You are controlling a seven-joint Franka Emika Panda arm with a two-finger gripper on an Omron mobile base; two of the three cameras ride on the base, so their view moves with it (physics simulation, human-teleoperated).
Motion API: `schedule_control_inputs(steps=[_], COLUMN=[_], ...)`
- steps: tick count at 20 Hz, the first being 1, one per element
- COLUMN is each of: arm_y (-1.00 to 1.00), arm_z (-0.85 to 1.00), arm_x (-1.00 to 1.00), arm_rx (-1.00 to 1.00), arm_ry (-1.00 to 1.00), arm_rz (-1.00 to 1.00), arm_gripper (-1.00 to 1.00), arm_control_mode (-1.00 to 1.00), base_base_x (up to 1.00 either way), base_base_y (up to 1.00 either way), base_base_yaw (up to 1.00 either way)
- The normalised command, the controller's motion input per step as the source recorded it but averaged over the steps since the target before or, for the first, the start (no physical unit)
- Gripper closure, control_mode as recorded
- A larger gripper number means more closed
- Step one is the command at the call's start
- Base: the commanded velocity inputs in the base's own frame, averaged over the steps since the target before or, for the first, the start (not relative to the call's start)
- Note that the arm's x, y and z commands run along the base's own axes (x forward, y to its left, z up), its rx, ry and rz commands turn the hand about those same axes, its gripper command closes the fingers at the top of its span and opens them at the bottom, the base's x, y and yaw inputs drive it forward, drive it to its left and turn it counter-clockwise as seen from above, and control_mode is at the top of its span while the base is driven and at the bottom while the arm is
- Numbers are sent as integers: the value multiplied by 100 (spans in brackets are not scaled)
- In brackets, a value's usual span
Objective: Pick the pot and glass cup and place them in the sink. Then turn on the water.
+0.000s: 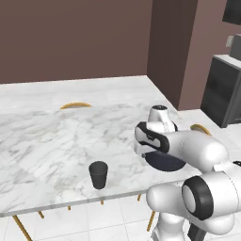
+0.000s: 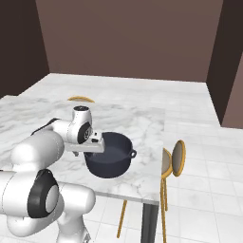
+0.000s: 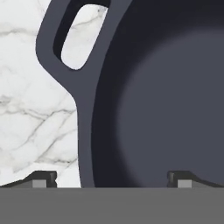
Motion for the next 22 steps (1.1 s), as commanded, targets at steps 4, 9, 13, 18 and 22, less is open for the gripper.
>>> schedule_control_inputs(steps=[4,9,13,18,22], arm_y=[0,0,0,0,0], arm_z=[0,0,0,2,31], arm_x=[0,0,0,0,0], arm_rx=[0,0,0,0,0], arm_ry=[0,0,0,0,-2], arm_rz=[0,0,0,0,0], arm_gripper=[100,100,100,100,100], arm_control_mode=[-100,-100,-100,-100,-100], base_base_x=[0,0,0,0,0], base_base_y=[0,0,0,0,0], base_base_yaw=[0,0,0,0,0])
